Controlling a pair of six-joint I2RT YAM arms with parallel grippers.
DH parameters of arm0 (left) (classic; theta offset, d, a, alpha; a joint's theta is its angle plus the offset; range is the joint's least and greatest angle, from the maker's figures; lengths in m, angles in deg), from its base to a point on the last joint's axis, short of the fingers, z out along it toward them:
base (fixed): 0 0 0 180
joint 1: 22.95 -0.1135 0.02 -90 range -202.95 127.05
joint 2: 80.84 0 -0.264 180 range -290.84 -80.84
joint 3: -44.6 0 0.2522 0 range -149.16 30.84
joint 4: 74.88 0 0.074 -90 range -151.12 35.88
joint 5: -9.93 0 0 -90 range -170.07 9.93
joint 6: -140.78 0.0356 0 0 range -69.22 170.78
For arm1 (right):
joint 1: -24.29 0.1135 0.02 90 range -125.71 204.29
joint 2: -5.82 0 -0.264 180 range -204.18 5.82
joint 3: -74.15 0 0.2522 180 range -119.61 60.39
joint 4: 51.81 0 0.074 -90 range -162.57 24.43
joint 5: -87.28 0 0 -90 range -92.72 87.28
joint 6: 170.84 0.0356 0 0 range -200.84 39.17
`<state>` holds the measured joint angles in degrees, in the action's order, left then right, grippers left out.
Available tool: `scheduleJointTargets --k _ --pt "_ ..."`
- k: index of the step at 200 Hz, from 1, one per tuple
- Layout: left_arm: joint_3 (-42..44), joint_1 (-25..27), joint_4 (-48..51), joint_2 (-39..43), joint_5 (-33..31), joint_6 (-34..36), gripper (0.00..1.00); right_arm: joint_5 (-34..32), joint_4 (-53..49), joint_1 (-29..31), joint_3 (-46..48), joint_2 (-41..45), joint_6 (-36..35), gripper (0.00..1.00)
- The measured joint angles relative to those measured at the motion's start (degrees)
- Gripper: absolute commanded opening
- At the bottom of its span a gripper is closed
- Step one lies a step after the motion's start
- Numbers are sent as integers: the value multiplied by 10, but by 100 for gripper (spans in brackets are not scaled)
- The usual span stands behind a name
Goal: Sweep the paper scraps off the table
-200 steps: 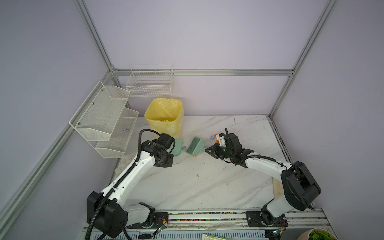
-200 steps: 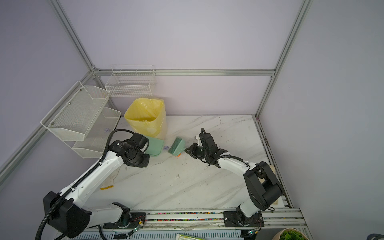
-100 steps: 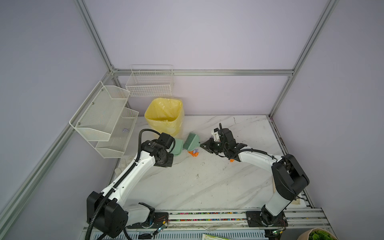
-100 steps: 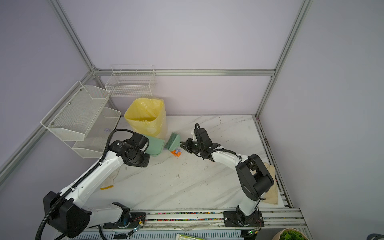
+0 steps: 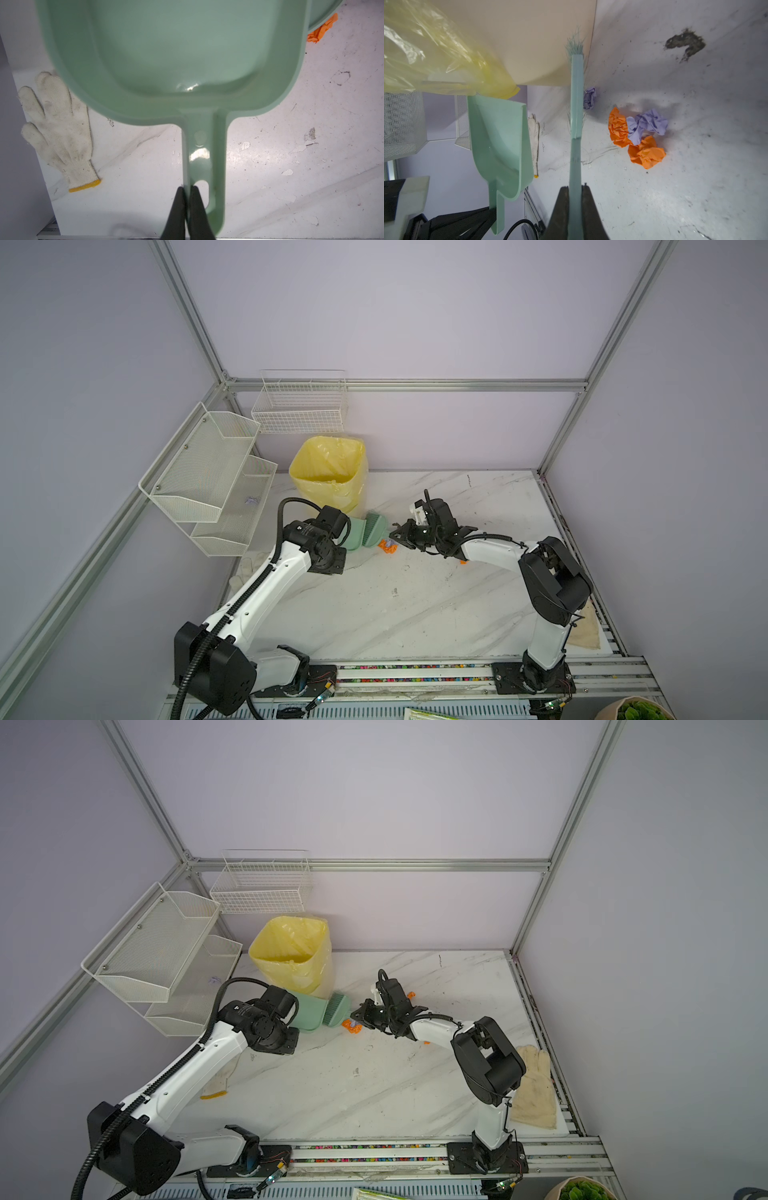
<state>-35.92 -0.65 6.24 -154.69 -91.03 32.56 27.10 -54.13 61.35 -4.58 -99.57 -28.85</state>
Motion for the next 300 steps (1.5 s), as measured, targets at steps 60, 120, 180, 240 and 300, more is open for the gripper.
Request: scheduleJointTargets --k 60,120,180,240,300 --pt "0 0 -1 -5 1 0 0 -2 -7 -25 87 60 0 0" --pt "0 0 -4 -5 8 4 0 -19 -57 -38 101 164 -13 0" --pt "0 0 -4 -5 47 3 0 -35 -118 -48 96 215 -42 0" --pt "0 9 10 -28 142 -1 0 -88 -249 -66 10 213 -174 0" --pt "0 41 40 -60 193 -9 0 -176 -320 -66 -29 215 -297 0"
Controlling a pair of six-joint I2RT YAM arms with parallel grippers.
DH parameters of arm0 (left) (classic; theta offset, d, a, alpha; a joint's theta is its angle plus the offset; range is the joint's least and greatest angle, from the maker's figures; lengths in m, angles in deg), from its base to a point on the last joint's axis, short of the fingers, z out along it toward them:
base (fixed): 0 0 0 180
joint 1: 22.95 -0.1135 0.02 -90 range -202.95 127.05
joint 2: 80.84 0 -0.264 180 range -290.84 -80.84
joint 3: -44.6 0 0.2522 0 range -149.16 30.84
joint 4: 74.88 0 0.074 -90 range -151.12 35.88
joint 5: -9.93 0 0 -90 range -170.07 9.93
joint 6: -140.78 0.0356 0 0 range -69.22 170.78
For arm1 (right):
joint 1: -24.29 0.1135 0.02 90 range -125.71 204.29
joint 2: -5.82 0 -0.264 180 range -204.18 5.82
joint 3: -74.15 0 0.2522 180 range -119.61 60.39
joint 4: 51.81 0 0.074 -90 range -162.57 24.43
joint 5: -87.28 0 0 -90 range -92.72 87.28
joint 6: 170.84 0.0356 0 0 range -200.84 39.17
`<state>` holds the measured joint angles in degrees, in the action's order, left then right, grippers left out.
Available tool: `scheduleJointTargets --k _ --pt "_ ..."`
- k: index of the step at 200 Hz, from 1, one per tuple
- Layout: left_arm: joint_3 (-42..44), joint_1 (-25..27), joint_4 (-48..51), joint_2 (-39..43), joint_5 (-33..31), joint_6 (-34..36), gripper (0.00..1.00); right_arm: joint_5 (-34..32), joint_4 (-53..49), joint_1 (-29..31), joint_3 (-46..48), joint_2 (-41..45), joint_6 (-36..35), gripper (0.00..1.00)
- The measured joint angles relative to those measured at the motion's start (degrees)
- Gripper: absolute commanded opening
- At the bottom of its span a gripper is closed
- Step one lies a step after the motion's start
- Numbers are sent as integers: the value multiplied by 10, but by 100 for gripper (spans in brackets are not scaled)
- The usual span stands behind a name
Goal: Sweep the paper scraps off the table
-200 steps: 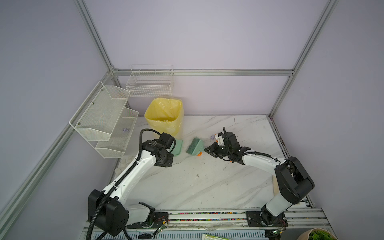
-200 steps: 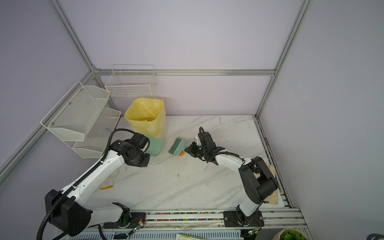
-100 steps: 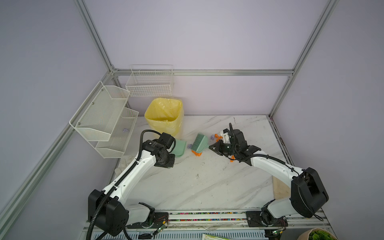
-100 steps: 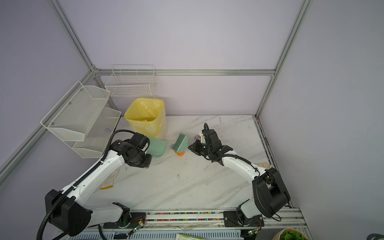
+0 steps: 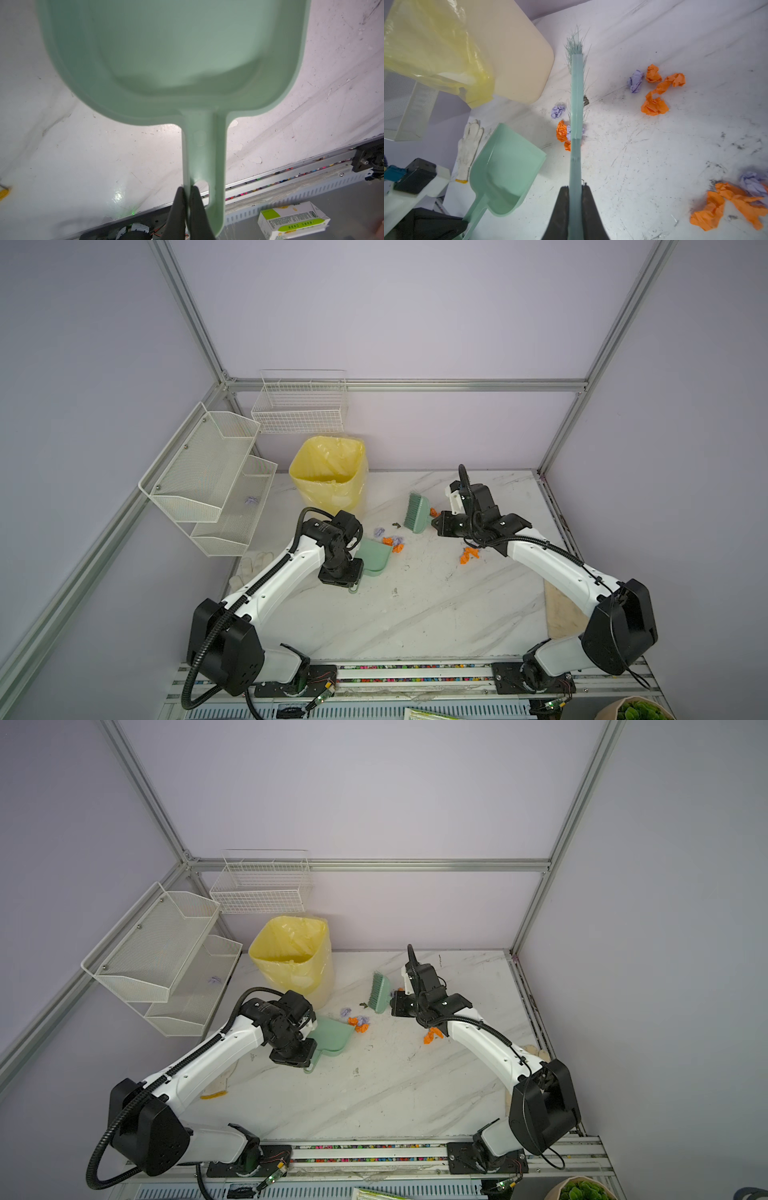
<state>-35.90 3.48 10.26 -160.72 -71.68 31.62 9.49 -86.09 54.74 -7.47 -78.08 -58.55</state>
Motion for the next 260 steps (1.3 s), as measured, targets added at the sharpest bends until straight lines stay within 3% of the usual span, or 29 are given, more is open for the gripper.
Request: scheduleJointTargets --k 88,260 --pt "24 15 -16 -45 19 -16 0 -1 -9 0 0 -6 -61 0" --pt "26 15 -66 -96 18 -8 0 -45 94 36 32 -54 -50 0"
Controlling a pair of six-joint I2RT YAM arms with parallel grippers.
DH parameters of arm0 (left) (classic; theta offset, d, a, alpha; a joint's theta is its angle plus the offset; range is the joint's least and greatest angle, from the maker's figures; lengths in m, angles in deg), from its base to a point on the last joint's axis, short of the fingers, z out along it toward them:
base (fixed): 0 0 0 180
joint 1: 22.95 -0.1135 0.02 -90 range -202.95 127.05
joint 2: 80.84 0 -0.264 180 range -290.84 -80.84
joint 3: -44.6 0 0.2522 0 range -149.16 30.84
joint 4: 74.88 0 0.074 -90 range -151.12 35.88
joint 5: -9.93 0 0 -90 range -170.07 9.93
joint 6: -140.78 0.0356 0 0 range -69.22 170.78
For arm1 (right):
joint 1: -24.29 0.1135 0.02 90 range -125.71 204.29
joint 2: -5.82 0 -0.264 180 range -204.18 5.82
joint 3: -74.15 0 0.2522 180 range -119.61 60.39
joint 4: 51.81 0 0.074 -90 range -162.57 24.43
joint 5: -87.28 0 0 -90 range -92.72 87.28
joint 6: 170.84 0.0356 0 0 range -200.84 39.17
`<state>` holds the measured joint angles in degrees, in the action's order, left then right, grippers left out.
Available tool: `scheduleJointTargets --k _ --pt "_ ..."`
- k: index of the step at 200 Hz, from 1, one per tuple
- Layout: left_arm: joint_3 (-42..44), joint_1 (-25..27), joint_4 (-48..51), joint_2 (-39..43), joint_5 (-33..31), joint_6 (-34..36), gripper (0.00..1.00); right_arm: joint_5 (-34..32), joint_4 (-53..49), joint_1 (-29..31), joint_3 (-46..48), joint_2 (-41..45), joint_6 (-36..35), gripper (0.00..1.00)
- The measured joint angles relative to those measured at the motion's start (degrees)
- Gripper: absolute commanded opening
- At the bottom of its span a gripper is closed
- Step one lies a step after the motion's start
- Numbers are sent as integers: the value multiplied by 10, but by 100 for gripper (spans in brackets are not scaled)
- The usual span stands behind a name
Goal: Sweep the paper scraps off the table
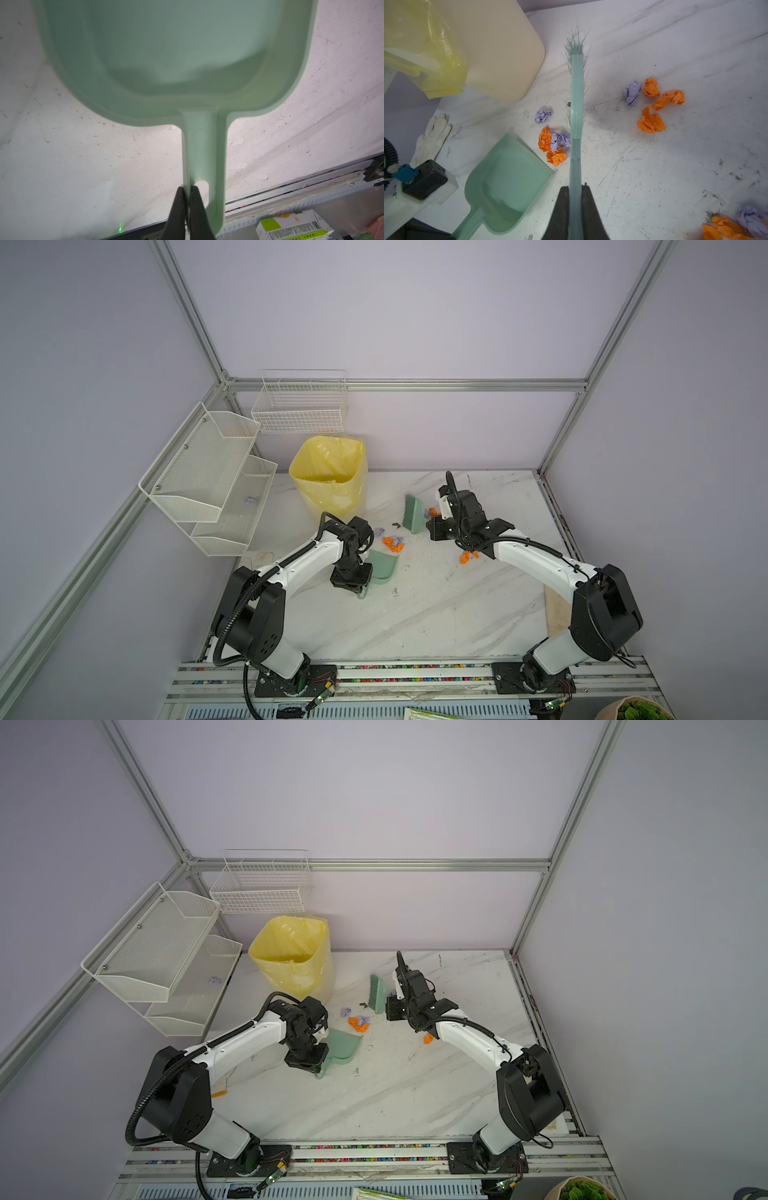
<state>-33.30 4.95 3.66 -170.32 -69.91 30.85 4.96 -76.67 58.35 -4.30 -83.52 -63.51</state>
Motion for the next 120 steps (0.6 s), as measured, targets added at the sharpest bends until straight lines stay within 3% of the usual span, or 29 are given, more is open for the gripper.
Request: scheduleJointTargets --k 73,120 --pt "0 0 0 -15 -5 11 0 -23 -17 97 10 -11 19 0" --pt "0 0 0 -25 -5 15 0 20 -14 144 42 76 65 0"
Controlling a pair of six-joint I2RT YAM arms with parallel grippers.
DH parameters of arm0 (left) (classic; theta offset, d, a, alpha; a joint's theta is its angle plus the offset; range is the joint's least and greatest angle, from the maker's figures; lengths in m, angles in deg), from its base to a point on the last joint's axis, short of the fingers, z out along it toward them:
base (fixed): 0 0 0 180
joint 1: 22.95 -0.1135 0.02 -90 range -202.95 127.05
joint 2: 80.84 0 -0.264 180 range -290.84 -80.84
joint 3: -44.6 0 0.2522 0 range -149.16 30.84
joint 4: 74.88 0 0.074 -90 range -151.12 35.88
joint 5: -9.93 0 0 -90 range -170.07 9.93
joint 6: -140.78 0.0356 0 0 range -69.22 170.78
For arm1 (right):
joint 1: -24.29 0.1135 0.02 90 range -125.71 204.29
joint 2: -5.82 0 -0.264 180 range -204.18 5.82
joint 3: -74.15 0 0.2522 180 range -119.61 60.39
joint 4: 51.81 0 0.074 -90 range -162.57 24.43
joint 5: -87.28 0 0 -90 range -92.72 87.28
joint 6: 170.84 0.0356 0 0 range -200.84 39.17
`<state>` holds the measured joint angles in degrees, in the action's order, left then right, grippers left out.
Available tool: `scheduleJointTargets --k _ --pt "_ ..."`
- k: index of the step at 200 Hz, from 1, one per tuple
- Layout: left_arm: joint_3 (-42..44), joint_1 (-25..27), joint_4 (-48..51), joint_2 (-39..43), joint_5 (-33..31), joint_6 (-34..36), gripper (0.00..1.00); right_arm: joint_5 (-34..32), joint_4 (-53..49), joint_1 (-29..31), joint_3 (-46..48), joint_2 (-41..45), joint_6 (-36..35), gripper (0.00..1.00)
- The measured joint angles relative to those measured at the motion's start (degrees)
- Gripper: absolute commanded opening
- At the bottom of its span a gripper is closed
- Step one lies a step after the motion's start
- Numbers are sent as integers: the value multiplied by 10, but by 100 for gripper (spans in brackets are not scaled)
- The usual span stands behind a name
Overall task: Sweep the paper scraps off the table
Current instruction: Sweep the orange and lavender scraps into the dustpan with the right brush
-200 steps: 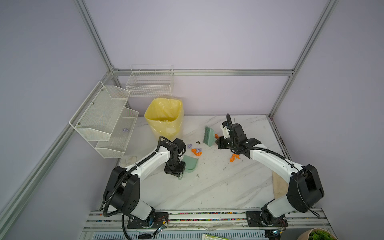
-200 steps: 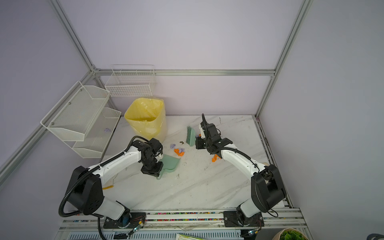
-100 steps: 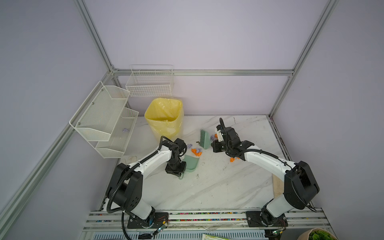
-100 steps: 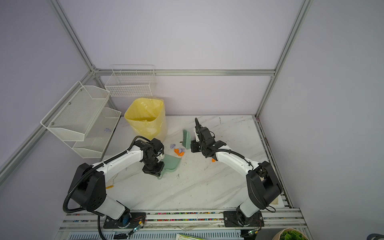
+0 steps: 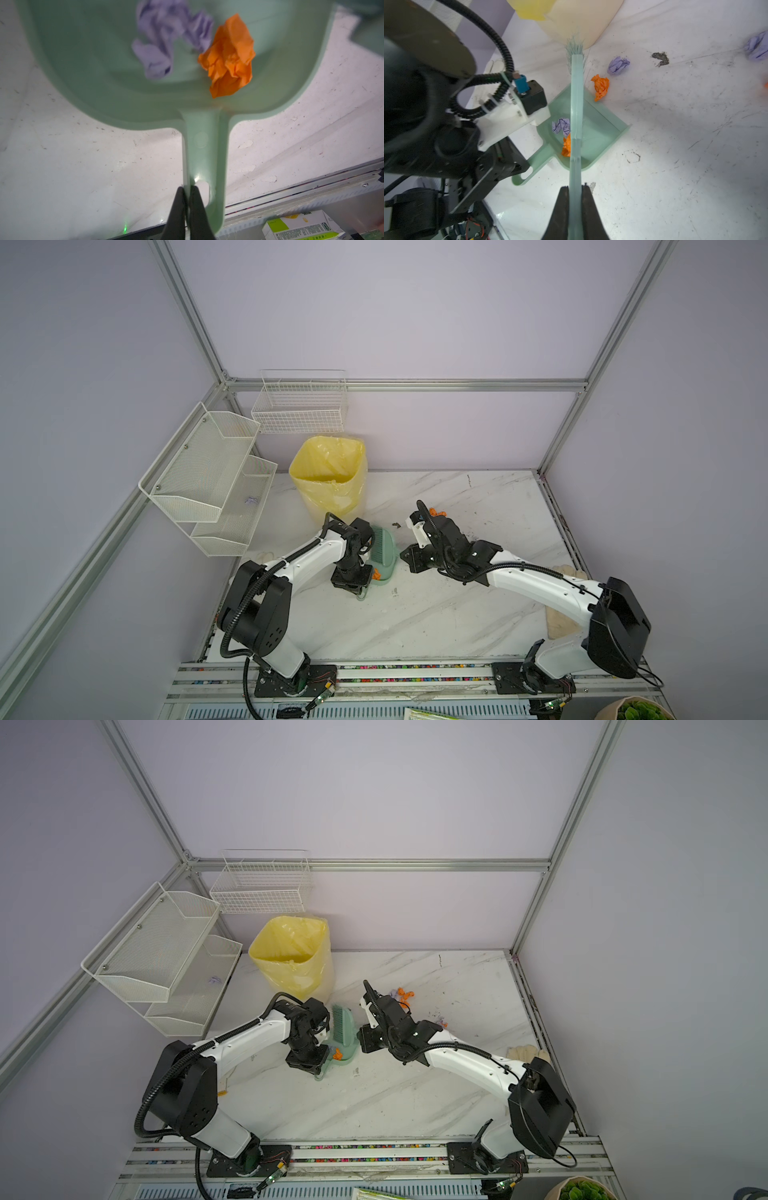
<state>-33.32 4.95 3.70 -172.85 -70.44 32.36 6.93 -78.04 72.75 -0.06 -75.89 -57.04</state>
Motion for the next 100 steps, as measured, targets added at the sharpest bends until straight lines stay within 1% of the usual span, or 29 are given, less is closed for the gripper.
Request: scheduleJointTargets --k 20,40,71,100 --pt "0 0 0 0 0 0 0 -19 3 -3 -3 23 4 0" --pt "0 0 0 0 -2 0 0 -35 -2 -11 -25 11 -2 0" --pt "0 0 1 0 -9 0 0 -57 -23 -29 -104 -74 -23 0" --pt "0 0 1 1 -9 0 0 -76 -37 -38 -148 -135 -58 0"
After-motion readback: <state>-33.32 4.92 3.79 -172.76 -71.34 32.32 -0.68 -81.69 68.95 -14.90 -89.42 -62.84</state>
